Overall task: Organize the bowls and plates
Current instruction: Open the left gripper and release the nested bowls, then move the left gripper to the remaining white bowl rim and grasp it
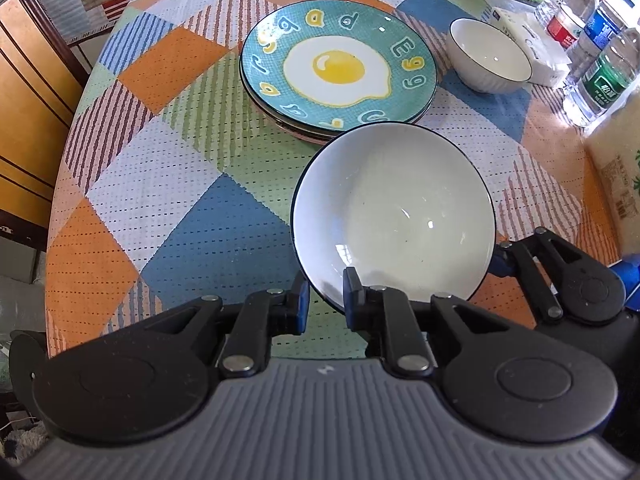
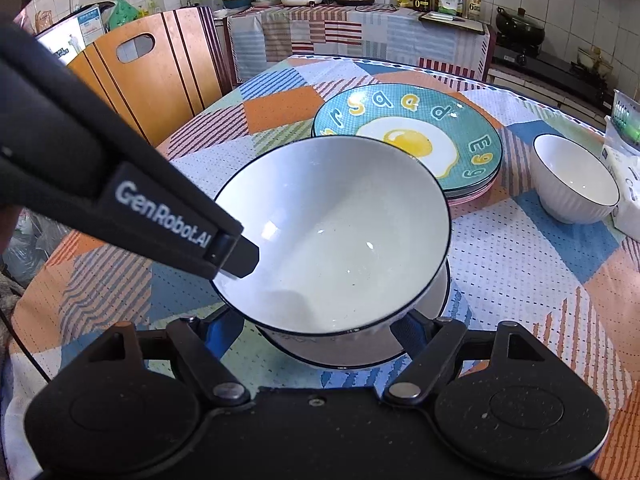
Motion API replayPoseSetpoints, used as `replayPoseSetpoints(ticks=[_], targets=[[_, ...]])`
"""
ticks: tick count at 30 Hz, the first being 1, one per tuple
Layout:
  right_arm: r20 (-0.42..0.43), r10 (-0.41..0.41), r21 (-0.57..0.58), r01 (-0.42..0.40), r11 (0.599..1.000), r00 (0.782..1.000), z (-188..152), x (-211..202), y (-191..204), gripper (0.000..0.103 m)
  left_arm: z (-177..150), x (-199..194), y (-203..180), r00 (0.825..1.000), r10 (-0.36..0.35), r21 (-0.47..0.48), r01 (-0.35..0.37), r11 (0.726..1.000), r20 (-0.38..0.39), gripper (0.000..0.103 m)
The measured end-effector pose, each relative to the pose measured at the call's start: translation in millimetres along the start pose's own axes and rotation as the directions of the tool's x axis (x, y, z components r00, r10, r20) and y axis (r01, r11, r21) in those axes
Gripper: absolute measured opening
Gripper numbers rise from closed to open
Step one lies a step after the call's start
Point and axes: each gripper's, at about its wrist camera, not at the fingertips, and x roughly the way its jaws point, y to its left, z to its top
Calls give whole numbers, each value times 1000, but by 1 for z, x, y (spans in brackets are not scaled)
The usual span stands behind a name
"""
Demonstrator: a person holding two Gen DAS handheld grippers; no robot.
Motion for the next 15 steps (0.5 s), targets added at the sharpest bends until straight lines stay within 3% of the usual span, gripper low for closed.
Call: replayPoseSetpoints(ticks=[5, 15], targets=[[-22, -14, -22, 14, 1000, 1000, 3, -5, 2, 83, 3, -1, 1, 1000, -5, -19, 4, 1000, -14, 15], [-35, -27, -45, 26, 999, 999, 6, -33, -14, 88, 8, -33, -11, 999, -33, 13, 32, 999, 39, 29]])
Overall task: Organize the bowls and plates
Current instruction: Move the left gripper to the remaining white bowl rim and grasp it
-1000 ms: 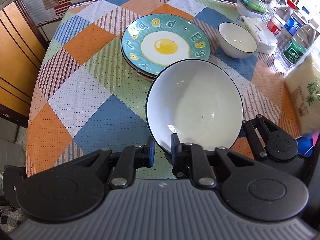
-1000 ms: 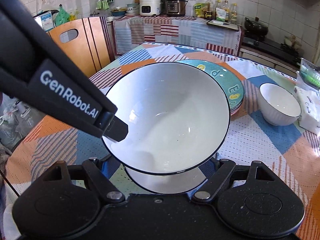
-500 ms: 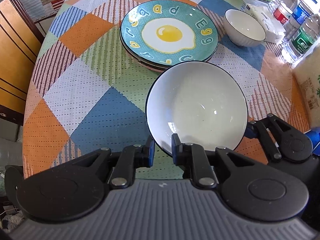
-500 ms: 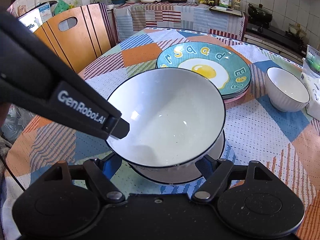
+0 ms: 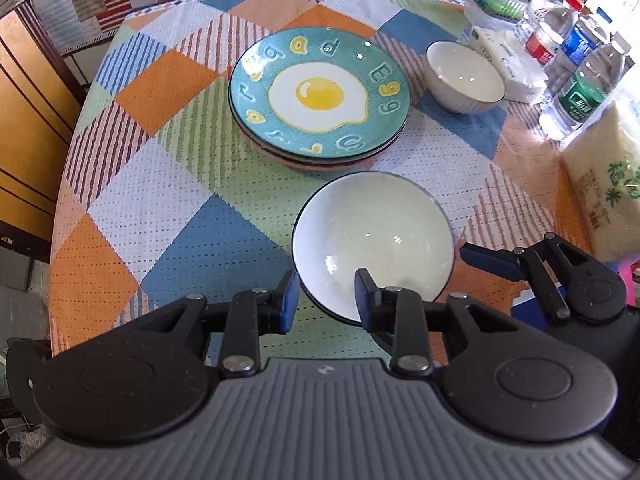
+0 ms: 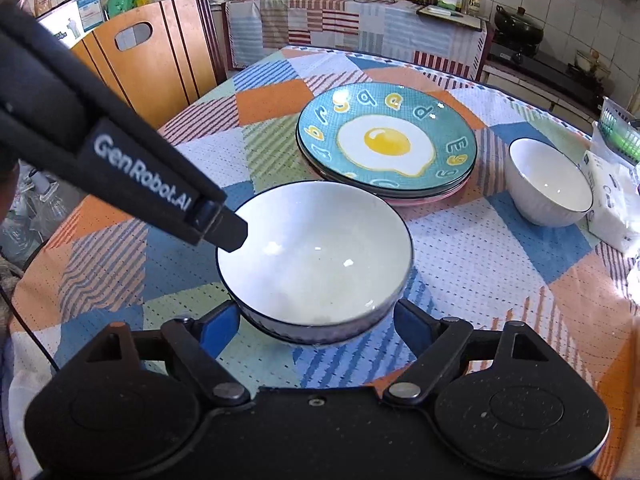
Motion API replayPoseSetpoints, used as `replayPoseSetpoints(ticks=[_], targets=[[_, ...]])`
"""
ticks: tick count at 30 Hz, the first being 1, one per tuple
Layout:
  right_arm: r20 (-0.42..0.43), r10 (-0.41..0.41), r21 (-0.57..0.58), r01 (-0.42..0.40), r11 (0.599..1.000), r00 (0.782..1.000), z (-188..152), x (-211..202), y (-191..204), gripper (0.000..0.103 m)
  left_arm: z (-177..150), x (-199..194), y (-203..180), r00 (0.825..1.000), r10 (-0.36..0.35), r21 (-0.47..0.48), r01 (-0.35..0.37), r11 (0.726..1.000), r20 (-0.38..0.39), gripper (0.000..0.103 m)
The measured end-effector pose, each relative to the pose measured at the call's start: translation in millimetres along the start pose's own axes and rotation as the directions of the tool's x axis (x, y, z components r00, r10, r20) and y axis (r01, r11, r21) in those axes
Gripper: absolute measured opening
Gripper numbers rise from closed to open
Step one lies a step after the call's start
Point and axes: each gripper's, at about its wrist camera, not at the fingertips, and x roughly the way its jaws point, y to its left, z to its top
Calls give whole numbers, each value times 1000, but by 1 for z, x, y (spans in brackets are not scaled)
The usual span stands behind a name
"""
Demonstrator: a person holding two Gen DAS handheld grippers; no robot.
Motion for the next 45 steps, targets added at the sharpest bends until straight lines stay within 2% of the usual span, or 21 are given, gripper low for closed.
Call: replayPoseSetpoints(ticks=[4, 12, 20, 32, 40, 45], targets=[[15, -34, -45, 35, 998, 999, 2, -15, -3, 88, 4, -13, -7, 1000, -11, 17, 10, 1000, 22, 29], [57, -80, -49, 83, 995, 995, 14, -43, -24, 88, 19, -34, -28, 997, -35, 62, 31, 998, 66, 32], [94, -130, 5, 130, 991, 987, 25, -53, -60, 88, 44, -33, -46, 996, -31, 95, 24, 995, 78, 35], [85, -168, 170, 152, 974, 982, 29, -23, -127, 88, 88, 3, -68, 996, -14, 105, 5, 994, 86, 41], [72, -184, 208, 166, 964, 980, 31, -2, -156, 88, 113, 31, -80, 989, -6, 97, -8, 995, 146, 49], [102, -183, 238, 155, 959, 978, 29, 19, -173, 88, 124, 58, -87, 984, -36, 62, 26, 998, 176, 52]])
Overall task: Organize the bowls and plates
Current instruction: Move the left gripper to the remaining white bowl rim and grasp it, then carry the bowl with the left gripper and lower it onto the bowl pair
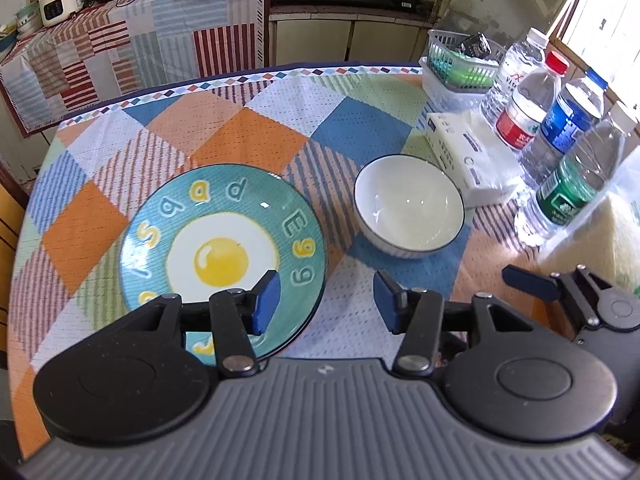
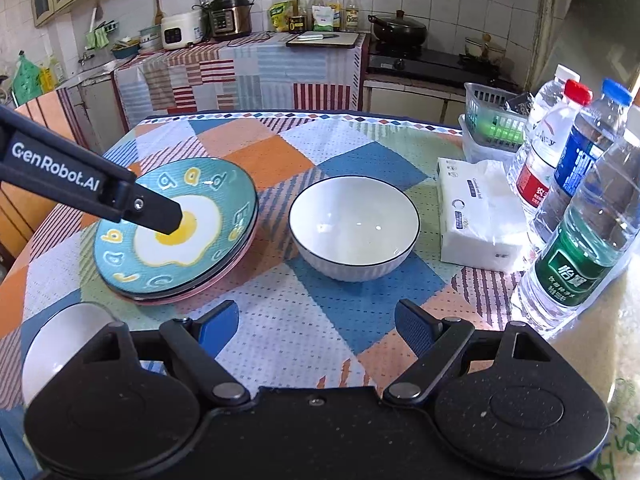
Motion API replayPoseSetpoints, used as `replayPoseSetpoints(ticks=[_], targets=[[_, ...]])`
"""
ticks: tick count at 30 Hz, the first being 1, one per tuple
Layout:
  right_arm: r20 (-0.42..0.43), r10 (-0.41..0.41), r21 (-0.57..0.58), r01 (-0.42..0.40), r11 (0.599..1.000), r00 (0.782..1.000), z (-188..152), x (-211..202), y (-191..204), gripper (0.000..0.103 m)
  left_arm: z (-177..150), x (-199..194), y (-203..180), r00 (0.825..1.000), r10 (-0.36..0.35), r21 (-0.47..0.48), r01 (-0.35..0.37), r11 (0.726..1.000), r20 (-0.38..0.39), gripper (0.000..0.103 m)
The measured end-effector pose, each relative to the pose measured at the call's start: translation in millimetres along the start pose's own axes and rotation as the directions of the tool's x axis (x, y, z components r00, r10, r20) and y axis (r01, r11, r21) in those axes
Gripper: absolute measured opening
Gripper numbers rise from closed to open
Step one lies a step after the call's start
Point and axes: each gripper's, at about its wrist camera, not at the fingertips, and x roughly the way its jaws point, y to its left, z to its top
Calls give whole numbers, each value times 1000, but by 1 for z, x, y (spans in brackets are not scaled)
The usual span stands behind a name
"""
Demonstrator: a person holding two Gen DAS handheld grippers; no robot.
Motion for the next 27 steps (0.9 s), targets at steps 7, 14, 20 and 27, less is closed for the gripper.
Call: replayPoseSetpoints(ticks=[7, 14, 20, 27], targets=[[9, -12, 33, 12, 999, 1000, -6, 45, -17, 90, 10, 48, -10, 999, -30, -49, 29, 998, -16, 52], [1, -4, 57, 4, 998, 1000, -7, 84, -26, 92, 17, 83, -24, 996, 13, -49, -18, 999, -88, 52], [-7, 14, 70, -13, 997, 1000, -4, 104, -30, 92, 21, 91, -30, 997, -1, -62, -4, 998, -79, 54], [57, 6, 78, -10, 997, 998, -2, 118, -31, 97, 34, 105, -32, 996, -11, -103, 2, 995, -84, 36]])
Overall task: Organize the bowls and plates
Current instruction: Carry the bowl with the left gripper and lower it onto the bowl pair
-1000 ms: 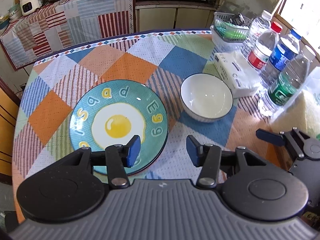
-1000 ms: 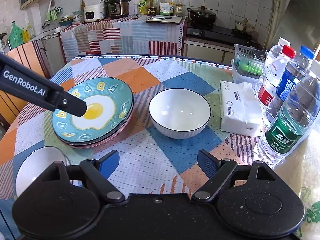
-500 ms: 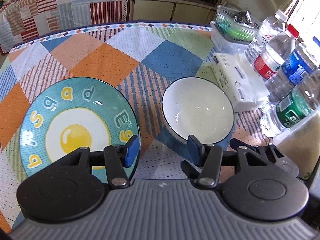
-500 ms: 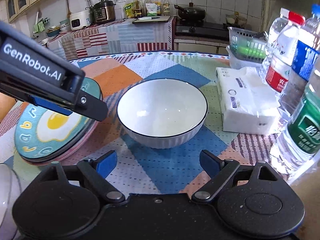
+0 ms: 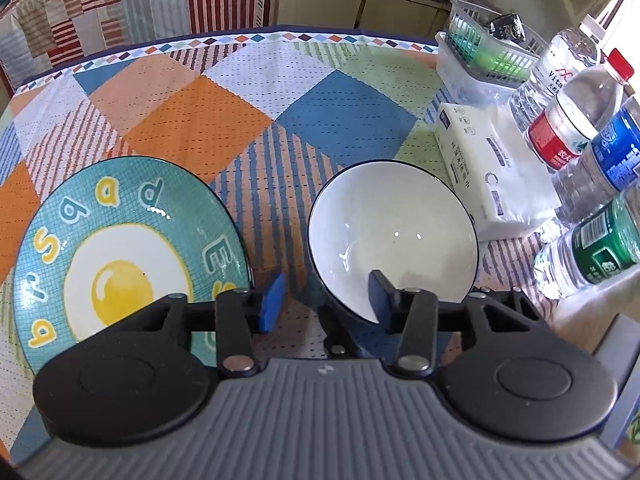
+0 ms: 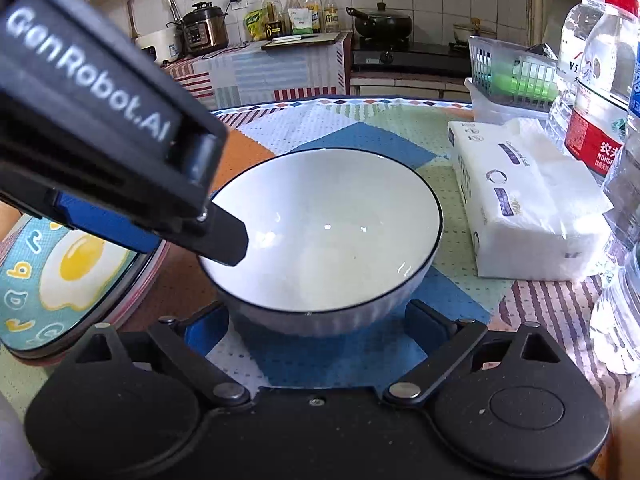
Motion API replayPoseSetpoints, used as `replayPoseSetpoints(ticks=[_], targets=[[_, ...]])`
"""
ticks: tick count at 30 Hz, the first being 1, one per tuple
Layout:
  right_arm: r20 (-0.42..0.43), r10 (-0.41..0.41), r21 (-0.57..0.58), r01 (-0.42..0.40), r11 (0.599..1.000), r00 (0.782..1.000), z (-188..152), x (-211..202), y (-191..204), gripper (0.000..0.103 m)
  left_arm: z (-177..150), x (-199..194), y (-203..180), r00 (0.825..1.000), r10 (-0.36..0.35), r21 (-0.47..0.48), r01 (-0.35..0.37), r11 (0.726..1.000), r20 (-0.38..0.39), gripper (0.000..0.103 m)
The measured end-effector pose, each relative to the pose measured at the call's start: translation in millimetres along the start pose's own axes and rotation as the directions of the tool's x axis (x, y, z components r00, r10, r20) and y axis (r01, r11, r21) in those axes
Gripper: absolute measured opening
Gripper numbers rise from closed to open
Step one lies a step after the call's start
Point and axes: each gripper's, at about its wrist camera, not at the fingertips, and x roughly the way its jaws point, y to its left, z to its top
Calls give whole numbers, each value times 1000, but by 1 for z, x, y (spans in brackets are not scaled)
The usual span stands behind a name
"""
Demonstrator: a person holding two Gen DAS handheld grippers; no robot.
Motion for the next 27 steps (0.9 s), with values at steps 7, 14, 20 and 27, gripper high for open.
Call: replayPoseSetpoints(ticks=[7, 14, 20, 27], targets=[[36, 13, 29, -14, 999, 999, 4, 3, 0, 95, -5, 6, 1, 1000, -9, -5, 9, 1000, -10, 14], [29, 51, 72, -53, 996, 998, -3, -11, 3, 94, -11, -11, 4, 999, -10, 35, 11, 999, -36, 14], [65, 58, 69, -62, 996, 996, -7, -31, 14, 94, -18, -37, 2, 1000, 7, 73, -5, 997, -30, 14], [86, 37, 17, -39, 999, 996, -6, -66, 36, 94, -30, -76, 6, 1000, 9, 108, -8, 994, -15, 14]])
